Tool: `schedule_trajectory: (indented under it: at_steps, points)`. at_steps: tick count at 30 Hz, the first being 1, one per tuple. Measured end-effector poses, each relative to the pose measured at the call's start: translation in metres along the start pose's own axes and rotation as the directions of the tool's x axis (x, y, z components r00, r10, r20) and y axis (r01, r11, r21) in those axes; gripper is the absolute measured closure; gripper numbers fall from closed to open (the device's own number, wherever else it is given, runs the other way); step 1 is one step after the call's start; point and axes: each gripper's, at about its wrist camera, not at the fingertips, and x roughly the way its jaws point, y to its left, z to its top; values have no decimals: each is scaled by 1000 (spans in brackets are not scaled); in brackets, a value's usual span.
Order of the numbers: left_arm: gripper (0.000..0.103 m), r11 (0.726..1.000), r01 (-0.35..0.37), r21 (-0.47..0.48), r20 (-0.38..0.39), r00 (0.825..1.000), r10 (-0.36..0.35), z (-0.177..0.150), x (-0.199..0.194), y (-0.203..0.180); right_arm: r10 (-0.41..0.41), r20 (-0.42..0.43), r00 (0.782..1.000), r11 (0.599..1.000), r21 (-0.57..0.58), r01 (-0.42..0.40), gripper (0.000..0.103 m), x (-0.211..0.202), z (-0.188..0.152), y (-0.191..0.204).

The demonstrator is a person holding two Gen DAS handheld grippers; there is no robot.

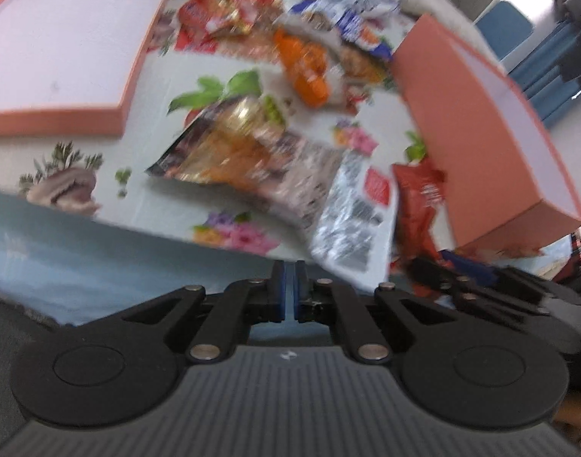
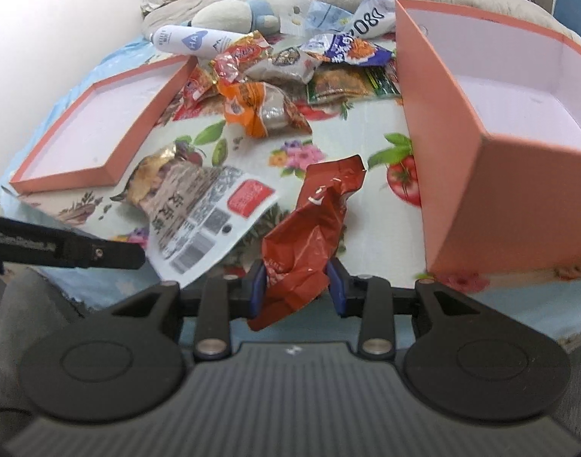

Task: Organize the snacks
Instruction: 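Grasp a clear spicy snack bag with left gripper while right grasps red wrapper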

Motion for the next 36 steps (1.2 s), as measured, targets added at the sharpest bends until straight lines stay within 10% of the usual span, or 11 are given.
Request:
schedule_trajectory:
  at_steps: [10, 13, 15, 18, 20, 36]
  points:
    - [97, 1000, -30, -1, 1, 1000, 30, -1, -2, 7, -13, -21, 1000, 1000, -25, 12, 65, 13, -12, -2]
    - [71, 999, -30, 14, 21, 999, 29, 3, -12, 3, -12, -10, 1000, 1000, -17, 12, 64, 13, -11, -3]
    - [35, 999, -35, 39, 50, 998, 33, 6, -20, -1, -15, 3, 1000, 1000, -10, 15, 56, 12, -10, -5]
    - [19, 993, -50, 110, 99, 994, 39, 12, -30, -9, -32, 37, 999, 999, -11, 32, 25, 8, -9, -6]
    - [11, 984, -84, 159, 133, 989, 63, 18, -30, -15, -37, 49, 998, 999, -11, 37, 24, 7, -7, -6]
    - [2, 913, -172, 369, 115, 984, 138, 63, 33, -22, -47, 94, 994, 998, -32, 50, 31, 18, 8, 1]
